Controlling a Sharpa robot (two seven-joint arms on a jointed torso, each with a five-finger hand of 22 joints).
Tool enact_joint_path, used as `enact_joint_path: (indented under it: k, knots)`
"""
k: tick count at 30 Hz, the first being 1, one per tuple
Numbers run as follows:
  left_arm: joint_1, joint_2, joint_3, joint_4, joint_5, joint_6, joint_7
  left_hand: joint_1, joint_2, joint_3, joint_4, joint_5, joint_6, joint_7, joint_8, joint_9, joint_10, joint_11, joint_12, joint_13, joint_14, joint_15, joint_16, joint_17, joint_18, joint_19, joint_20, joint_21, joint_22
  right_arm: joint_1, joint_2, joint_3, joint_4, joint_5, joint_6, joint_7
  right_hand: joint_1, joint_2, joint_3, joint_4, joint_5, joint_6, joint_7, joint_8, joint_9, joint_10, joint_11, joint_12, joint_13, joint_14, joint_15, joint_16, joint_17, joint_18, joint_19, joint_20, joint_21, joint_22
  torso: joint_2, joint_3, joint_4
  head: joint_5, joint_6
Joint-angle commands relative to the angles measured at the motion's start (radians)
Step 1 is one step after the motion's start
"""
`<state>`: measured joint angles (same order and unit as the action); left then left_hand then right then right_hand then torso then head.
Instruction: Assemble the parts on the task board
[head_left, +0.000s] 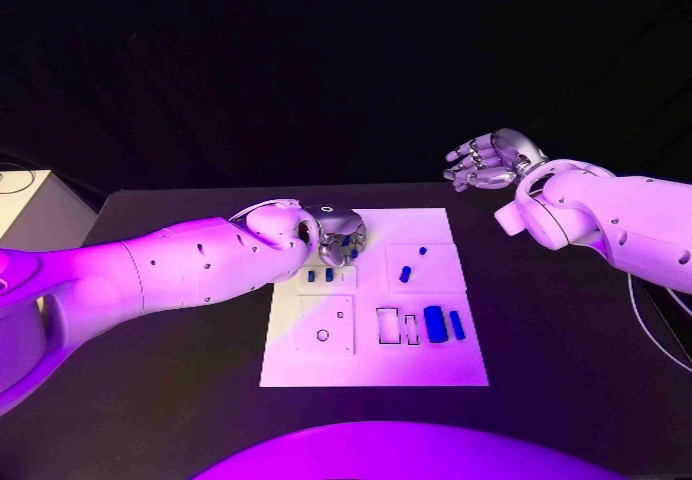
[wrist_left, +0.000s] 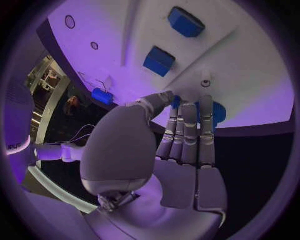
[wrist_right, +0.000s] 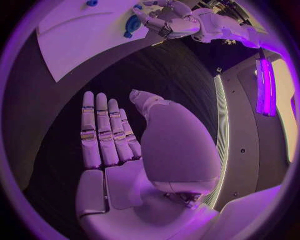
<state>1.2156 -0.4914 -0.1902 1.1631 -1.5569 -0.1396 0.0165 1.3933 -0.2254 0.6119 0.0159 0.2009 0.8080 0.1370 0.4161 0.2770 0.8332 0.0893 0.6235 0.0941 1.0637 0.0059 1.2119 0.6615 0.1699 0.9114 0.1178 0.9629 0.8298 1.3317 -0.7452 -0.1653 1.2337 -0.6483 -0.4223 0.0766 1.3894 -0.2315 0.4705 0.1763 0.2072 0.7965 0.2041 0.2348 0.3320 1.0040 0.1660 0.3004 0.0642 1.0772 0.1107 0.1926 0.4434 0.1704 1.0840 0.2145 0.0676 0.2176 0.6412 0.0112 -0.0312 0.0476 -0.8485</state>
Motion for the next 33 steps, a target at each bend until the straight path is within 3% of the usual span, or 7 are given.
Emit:
enact_joint_path:
  k: [1,13,22,33]
  knots:
    - [-0.001,0.000,0.000,0.000,0.000,0.006,0.014,0.005,0.005,0.009,-0.003,-0.006,0.010,-0.001,-0.007,-0.003,0.015,0.000,-0.006,-0.002,0.005,0.003,0.009,0.000,0.012,-0.006,-0.003,0.007,0.004,0.000,-0.001,0.000,0.001,0.001,0.000,0.006,-0.010,-0.001,0.000,-0.006,0.005,0.006,0.031,-0.002,0.000,0.006,-0.001,-0.003,-0.001,0.005,0.000,-0.003,-0.001,0.013,-0.006,0.002,-0.001,-0.001,0.000,0.0006,0.0012,-0.001,-0.003]
    - [-0.001,0.000,0.000,0.001,0.003,0.000,0.022,0.007,0.014,0.010,-0.010,-0.006,0.030,-0.003,-0.011,-0.008,0.042,-0.004,-0.007,-0.003,0.009,0.002,0.023,0.004,0.013,-0.009,-0.003,0.017,0.014,0.000,0.000,0.000,0.001,0.001,0.001,0.006,-0.011,0.000,0.001,-0.007,0.005,0.007,0.032,-0.002,0.000,0.007,0.000,-0.004,-0.001,0.006,0.000,-0.005,-0.002,0.013,-0.005,0.002,-0.001,-0.004,0.000,0.0004,-0.0002,0.001,-0.004]
    - [-0.001,0.000,0.000,0.000,0.009,-0.006,0.026,0.003,0.031,0.005,-0.017,-0.008,0.086,-0.011,-0.004,-0.002,0.094,-0.016,-0.015,-0.003,0.056,0.001,0.069,0.054,0.013,-0.001,-0.003,0.034,0.032,0.000,0.000,0.001,0.002,0.001,0.003,0.004,-0.012,0.000,0.001,-0.008,0.005,0.008,0.032,-0.003,-0.001,0.007,0.000,-0.005,-0.001,0.007,0.000,-0.006,-0.003,0.013,-0.005,0.002,-0.001,-0.005,0.000,0.0007,0.0005,0.000,-0.005]
    - [-0.001,0.002,0.000,-0.005,0.009,-0.007,0.019,0.009,0.050,0.000,-0.034,-0.008,0.141,-0.009,-0.005,0.017,0.174,-0.025,-0.048,-0.004,0.147,-0.004,0.125,0.154,-0.004,0.082,-0.009,0.103,0.109,0.000,0.000,0.001,0.002,0.001,0.006,0.003,-0.012,0.001,0.002,-0.008,0.005,0.009,0.032,-0.002,0.000,0.008,0.000,-0.005,-0.001,0.008,0.000,-0.006,-0.004,0.013,-0.004,0.002,0.000,-0.006,-0.001,0.0004,0.0003,0.001,-0.007]
